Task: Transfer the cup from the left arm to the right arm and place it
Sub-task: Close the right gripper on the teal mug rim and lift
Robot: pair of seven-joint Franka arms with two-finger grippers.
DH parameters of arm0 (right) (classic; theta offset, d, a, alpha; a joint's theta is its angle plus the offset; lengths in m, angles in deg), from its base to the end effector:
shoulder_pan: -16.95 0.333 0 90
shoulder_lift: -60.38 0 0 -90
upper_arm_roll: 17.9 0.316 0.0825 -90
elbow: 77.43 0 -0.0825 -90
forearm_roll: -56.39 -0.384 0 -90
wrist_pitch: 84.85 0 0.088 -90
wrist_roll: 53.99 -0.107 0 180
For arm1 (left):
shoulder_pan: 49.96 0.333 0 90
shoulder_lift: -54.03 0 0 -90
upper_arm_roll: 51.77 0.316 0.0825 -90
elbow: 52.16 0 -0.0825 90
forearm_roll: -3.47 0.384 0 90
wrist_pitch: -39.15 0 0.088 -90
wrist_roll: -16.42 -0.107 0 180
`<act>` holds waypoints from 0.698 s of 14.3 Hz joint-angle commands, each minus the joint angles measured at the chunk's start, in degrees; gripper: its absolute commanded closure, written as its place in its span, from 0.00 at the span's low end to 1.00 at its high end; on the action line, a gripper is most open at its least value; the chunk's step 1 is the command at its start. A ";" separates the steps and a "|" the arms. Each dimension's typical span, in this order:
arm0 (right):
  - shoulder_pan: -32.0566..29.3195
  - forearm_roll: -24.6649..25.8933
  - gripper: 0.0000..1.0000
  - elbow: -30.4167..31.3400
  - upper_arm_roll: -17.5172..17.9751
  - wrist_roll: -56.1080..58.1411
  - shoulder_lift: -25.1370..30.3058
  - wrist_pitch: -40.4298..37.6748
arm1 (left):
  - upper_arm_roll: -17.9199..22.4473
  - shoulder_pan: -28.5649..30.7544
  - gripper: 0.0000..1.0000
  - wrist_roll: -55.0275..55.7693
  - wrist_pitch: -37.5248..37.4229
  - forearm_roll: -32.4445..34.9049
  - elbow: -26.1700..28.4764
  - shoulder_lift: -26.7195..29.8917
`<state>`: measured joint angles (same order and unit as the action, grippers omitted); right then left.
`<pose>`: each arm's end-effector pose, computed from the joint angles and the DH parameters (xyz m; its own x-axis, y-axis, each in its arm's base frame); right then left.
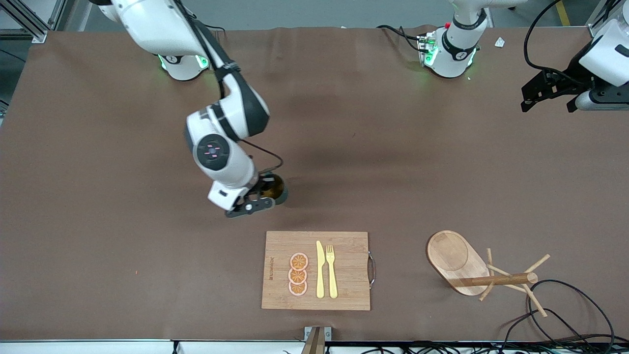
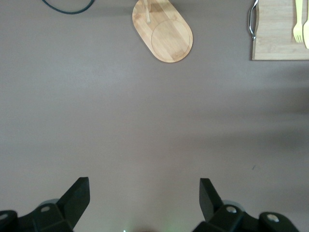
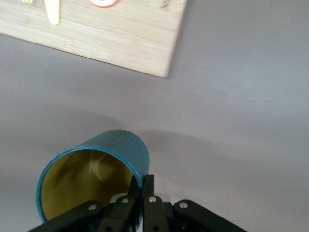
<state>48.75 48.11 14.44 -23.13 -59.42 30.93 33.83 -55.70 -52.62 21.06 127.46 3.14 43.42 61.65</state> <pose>0.6025 0.3184 0.3289 0.9512 0.3042 -0.0527 0.3000 -0.9510 -0.0740 0.5057 -0.0616 0.6466 0.9994 -0.0336 0.0060 -0.0336 -0.9994 -0.0029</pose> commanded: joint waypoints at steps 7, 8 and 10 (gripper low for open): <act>-15.08 5.02 1.00 15.35 1.09 38.16 12.57 1.02 | -0.64 0.20 0.00 -0.78 0.37 1.56 -0.31 0.38; -16.84 5.02 1.00 15.36 1.09 43.87 12.66 0.76 | -0.64 0.20 0.00 -0.69 0.72 1.56 -0.14 0.29; -21.14 5.02 1.00 17.63 1.09 53.45 13.88 1.37 | -0.55 0.29 0.00 -0.60 1.17 1.65 -0.14 0.11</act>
<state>31.88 52.13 27.54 -23.31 -14.21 41.35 33.89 -55.94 -52.64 21.04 128.05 3.62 43.42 61.64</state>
